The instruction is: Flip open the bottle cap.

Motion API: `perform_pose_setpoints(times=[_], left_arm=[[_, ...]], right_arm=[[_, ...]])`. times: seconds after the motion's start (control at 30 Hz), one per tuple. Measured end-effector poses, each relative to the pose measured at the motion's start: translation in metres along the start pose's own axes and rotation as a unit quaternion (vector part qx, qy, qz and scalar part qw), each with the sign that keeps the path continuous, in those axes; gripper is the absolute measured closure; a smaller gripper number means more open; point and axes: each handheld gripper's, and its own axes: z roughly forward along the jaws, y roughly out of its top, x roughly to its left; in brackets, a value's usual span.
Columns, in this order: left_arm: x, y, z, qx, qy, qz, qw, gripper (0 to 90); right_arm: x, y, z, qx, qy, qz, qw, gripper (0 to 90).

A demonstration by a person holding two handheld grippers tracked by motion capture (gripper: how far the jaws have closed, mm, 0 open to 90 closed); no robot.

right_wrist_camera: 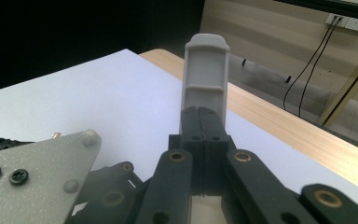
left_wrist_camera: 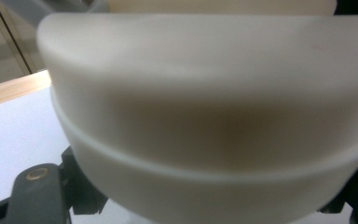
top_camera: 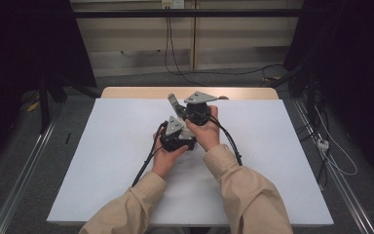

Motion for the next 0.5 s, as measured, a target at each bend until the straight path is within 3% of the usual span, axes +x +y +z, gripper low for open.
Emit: perform_pose_setpoints(times=[0.5], left_arm=[[-0.0008,-0.0001,0.0002,0.001,0.000,0.002,1.0000,18.6]], right_arm=[[-0.0006,-0.0018,0.0045,0.011,0.003,0.001,0.9999,90.0]])
